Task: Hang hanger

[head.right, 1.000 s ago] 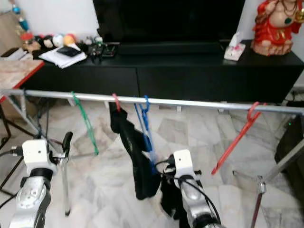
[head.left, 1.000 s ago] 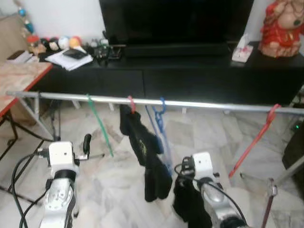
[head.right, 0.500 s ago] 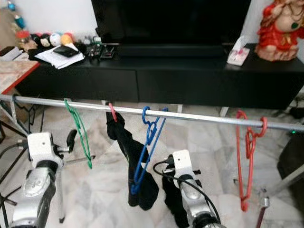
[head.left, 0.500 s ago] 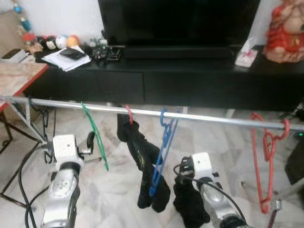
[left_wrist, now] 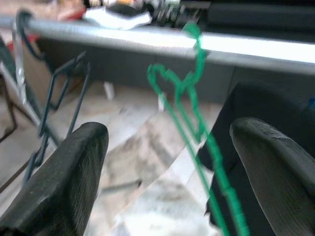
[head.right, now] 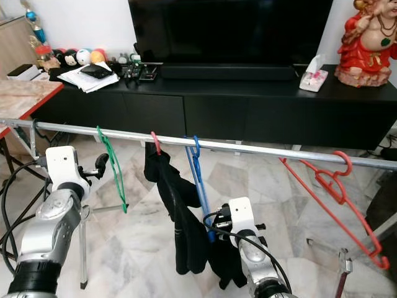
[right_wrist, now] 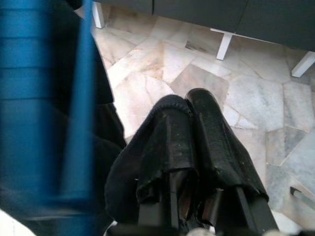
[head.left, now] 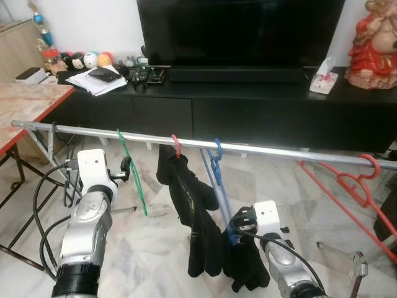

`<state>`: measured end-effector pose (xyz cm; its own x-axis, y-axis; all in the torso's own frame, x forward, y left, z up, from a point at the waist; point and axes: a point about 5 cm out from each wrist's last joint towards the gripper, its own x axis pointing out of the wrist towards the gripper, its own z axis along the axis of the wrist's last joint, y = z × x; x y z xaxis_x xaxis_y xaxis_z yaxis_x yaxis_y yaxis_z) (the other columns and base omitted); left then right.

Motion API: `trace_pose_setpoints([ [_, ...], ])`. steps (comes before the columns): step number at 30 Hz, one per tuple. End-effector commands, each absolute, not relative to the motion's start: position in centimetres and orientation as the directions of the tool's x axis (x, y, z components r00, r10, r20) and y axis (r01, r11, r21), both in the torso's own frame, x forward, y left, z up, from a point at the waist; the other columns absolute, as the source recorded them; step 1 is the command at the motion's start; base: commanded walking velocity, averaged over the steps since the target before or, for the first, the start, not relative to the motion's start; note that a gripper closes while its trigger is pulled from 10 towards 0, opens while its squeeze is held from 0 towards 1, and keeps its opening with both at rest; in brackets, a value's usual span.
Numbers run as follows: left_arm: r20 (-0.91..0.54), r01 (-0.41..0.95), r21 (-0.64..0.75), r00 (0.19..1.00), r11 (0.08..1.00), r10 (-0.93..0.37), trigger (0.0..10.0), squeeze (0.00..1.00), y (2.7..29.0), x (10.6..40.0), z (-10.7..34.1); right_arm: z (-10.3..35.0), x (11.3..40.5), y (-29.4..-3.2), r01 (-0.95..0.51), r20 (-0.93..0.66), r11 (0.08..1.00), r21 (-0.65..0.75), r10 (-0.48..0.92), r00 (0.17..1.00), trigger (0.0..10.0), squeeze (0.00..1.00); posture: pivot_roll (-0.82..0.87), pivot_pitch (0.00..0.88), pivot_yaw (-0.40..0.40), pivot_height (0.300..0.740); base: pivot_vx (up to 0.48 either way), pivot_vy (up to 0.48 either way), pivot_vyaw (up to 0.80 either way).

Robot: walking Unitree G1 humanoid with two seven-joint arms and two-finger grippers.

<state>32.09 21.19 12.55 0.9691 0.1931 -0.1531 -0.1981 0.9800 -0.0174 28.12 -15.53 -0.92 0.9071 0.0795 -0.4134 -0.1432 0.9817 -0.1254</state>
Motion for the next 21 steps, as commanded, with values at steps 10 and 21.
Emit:
trace_pose_setpoints([
  [10, -0.305, -0.157, -0.039, 0.942, 0.987, 0.137, 10.0, 0.0, 21.5, 35.7, 12.2, -0.3, 28.9, -15.3, -0.155, -0.397, 0.98, -0.122, 0.095, 0.913, 10.0, 0.0, -0.1, 0.01, 0.058, 0.74, 0.0, 0.0, 0.0],
  [21, -0.371, -0.137, -0.024, 0.921, 0.99, 0.119, 10.0, 0.0, 21.3, 36.6, 11.2, -0.2, 29.0, -15.0, -0.171, -0.399, 0.978, -0.118, 0.111, 0.91, 10.0, 0.0, -0.1, 0.02, 0.052, 0.74, 0.0, 0.0, 0.0],
])
